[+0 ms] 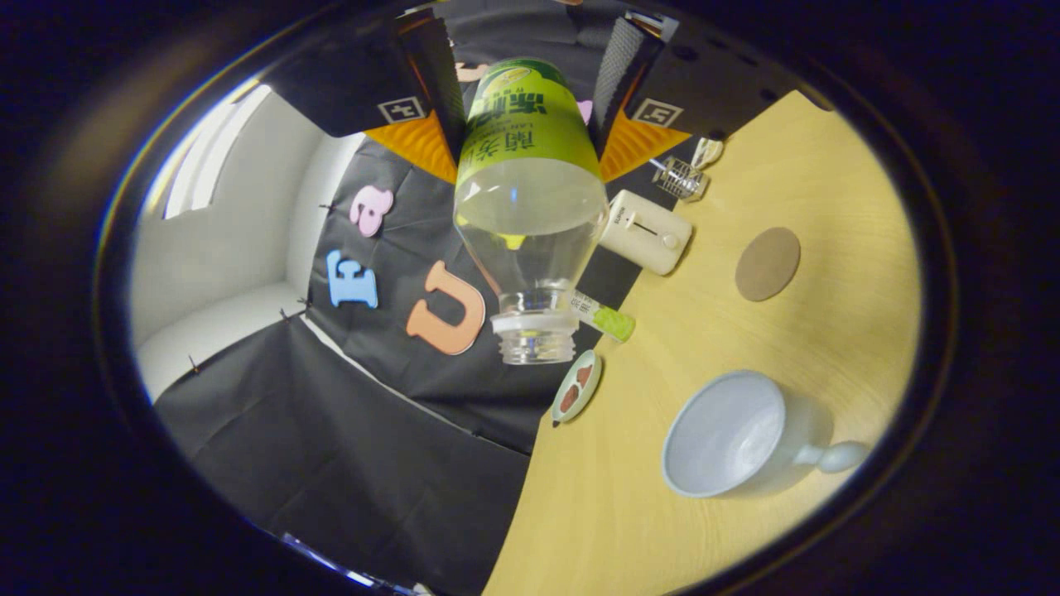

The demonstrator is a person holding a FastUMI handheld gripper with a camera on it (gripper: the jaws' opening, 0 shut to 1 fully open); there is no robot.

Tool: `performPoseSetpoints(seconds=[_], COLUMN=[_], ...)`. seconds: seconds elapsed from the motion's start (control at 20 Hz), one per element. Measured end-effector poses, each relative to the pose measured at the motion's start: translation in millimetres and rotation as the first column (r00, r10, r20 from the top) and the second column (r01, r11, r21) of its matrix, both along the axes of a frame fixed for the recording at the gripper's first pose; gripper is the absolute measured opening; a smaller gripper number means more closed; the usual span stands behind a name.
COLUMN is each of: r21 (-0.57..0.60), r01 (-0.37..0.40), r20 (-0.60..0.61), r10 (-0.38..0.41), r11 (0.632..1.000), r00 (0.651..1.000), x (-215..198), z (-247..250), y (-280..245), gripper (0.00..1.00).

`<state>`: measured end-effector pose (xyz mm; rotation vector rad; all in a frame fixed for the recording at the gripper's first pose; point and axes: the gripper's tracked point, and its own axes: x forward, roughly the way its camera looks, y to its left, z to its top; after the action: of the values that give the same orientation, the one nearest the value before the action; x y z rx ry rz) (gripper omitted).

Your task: Take the bottle from table, then pour the juice into the cup, finally place the bottle on the coaster

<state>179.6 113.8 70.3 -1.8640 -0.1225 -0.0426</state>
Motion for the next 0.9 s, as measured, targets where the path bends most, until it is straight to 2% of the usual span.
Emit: performPoseSetpoints(seconds=[0.15,0.25,0.35,0.5,0.6,0.65,0.75,0.9], r21=[0.15,0.265,0.391,0.562,0.661,0.714,0.811,0.919], r01=[0.04,0.056,0.073,0.096,0.11,0.121,0.142,0.161], r20=[-0.038,-0.057,-0.083,-0.134,-0.163,-0.178,-0.2,-0.205], r10=[-0.035,-0.042,-0.043,-0.024,-0.001,0.012,0.04,0.086], r11=[0.988,0.963,0.917,0.822,0.742,0.69,0.567,0.359], r00=[0.999,0.997,0.996,0.991,0.987,0.984,0.979,0.975], x=[-2.3,-4.1,-4.4,-8.2,-12.0,-12.7,-14.0,-13.5], z=[3.4,5.5,4.9,-0.6,-1.9,-4.8,-10.1,-10.1], y=[-9.0,-14.9,-21.9,-26.8,-30.7,-31.6,-30.7,-32.6], gripper=[0.76,0.76,0.76,0.76,0.76,0.76,0.76,0.76])
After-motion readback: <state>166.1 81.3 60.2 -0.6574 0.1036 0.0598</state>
